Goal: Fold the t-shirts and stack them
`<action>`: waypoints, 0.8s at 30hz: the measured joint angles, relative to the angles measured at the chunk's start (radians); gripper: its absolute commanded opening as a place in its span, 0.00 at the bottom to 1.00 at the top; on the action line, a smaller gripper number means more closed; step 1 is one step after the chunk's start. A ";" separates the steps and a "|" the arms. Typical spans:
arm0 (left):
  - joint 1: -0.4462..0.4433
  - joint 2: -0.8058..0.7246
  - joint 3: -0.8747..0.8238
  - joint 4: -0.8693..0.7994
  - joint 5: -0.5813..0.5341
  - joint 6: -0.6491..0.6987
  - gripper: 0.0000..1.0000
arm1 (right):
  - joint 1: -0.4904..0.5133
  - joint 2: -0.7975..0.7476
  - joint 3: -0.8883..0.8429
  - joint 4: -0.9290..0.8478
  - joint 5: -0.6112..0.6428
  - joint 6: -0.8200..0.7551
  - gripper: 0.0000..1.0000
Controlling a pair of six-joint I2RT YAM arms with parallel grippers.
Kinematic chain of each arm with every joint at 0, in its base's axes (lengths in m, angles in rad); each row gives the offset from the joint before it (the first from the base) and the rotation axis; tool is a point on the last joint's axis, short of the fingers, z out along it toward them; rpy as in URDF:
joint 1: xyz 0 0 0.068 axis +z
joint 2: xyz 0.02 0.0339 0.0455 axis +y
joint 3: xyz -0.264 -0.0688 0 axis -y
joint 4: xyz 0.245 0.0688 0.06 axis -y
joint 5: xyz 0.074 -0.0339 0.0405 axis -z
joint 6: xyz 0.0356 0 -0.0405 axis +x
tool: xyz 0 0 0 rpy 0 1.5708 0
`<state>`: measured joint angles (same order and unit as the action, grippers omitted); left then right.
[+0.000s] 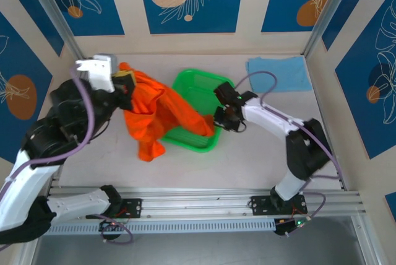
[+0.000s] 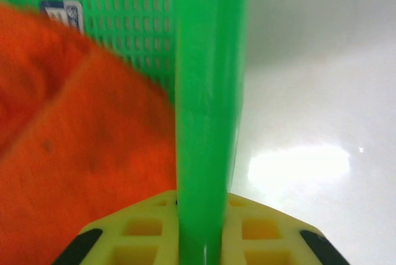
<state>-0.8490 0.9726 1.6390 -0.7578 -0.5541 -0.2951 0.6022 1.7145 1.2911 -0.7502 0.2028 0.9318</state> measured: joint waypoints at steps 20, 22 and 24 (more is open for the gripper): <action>0.035 -0.401 -0.343 0.261 -0.280 0.142 0.00 | 0.140 1.047 1.444 0.112 -0.144 -0.011 0.79; 0.036 -0.386 -0.356 0.265 -0.259 0.145 0.00 | 0.135 1.062 1.457 0.166 -0.168 0.011 0.80; 0.039 -0.365 -0.357 0.267 -0.225 0.149 0.00 | 0.132 1.064 1.463 0.198 -0.196 0.027 0.82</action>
<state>-0.8104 0.6079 1.2823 -0.4904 -0.7795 -0.1463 0.7341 2.7789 2.7537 -0.5518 0.0071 0.9592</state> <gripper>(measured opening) 0.041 0.805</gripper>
